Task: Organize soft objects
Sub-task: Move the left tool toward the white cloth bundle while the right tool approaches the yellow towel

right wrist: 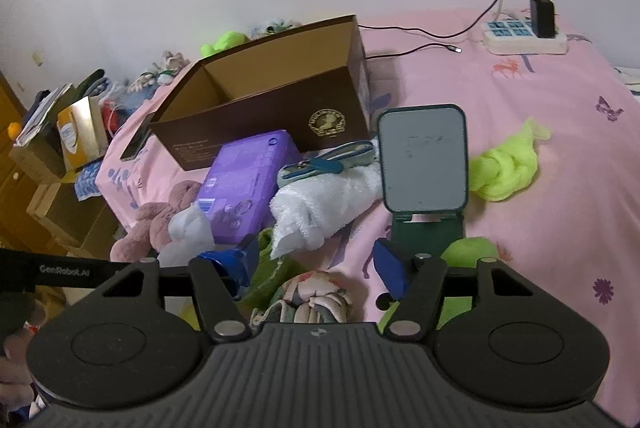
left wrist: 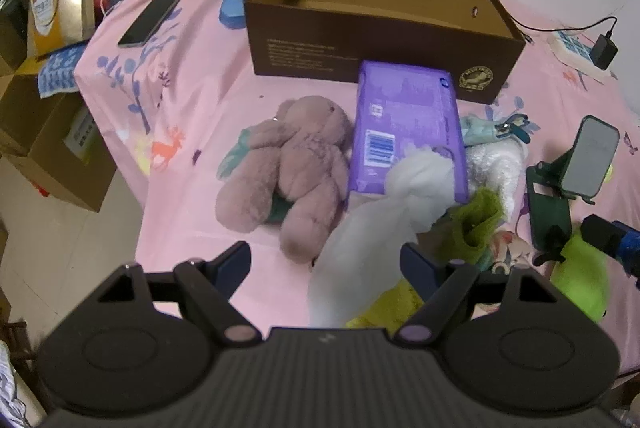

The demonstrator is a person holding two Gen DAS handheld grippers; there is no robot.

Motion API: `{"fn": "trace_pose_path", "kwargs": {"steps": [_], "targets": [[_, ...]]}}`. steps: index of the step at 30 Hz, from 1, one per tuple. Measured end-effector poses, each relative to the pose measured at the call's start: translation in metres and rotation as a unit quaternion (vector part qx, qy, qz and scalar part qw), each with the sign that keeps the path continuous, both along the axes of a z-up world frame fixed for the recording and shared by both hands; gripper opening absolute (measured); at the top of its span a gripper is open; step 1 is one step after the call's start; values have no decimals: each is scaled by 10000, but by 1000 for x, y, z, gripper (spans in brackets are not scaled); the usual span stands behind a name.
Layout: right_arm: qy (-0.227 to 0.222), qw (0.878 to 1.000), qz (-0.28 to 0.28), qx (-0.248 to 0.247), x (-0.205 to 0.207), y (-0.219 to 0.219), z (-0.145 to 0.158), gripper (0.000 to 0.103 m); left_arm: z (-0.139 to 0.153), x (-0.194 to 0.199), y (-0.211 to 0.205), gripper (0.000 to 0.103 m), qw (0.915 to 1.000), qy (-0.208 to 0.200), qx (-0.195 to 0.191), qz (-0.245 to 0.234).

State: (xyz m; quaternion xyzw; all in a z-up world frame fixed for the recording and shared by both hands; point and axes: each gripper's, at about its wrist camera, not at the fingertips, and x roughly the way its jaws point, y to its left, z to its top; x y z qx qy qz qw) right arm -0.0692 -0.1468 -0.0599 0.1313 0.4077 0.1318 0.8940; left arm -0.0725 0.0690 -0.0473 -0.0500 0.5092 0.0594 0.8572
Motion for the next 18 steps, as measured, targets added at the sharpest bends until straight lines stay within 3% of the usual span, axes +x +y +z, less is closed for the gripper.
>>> {"fn": "trace_pose_path", "kwargs": {"steps": [18], "targets": [[30, 9999, 127, -14, -6, 1, -5, 24, 5, 8, -36, 83, 9991, -89, 257, -338]]}}
